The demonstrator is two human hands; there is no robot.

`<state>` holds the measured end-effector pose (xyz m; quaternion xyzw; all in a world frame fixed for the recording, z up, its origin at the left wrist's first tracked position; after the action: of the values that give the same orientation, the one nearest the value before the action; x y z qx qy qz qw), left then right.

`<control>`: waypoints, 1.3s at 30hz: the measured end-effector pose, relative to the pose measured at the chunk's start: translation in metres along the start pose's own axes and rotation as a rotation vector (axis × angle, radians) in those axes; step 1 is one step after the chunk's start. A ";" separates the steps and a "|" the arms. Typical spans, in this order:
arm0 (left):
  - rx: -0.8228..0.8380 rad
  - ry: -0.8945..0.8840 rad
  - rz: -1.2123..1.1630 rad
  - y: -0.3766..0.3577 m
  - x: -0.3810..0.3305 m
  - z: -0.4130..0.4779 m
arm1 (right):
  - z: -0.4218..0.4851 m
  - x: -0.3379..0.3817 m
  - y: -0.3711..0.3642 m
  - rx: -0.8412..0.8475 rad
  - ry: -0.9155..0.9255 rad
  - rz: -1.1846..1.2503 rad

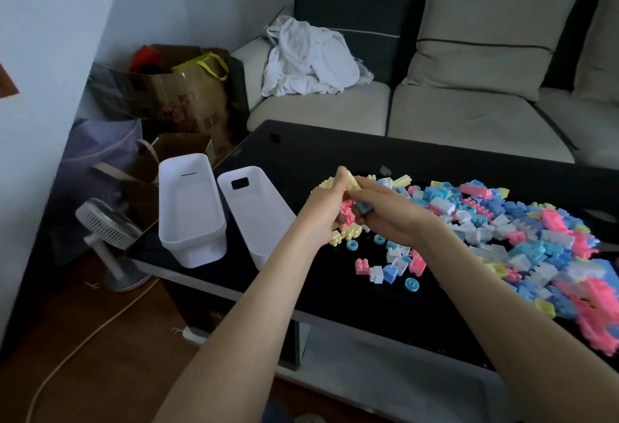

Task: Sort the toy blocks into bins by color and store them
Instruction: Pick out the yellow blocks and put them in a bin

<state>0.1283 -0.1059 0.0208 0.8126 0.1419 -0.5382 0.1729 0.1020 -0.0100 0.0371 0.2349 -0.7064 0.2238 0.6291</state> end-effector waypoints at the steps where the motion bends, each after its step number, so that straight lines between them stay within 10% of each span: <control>1: -0.004 -0.007 0.022 0.000 0.001 0.002 | 0.000 -0.001 0.001 0.020 0.005 -0.084; 12: -0.095 -0.073 -0.080 -0.019 0.005 0.018 | 0.008 -0.021 0.046 -0.094 -0.001 -1.025; 19: -0.203 -0.327 0.232 -0.002 -0.022 0.018 | 0.018 0.017 0.027 -0.280 0.271 -0.861; 29: -0.528 -0.350 0.869 0.125 -0.046 0.019 | 0.054 0.022 -0.065 -0.089 0.111 -0.389; 36: -0.264 -0.059 1.461 0.112 -0.026 0.030 | 0.055 0.009 -0.073 0.098 0.099 -0.441; 39: -0.249 -0.228 1.652 0.095 -0.047 0.034 | 0.062 0.011 -0.035 -0.026 0.147 -0.456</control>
<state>0.1216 -0.2083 0.0635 0.5711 -0.4581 -0.2979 0.6126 0.0737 -0.0767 0.0423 0.3632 -0.5903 0.0832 0.7160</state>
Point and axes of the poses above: each hand's wrist, its own z-axis towards the middle knuckle, its own y-axis out of the back of the hand, x = y × z, the point moved 7 cm from there along z, towards the middle knuckle, and after that the axes turned 6 degrees about -x, right-handed, at the moved point
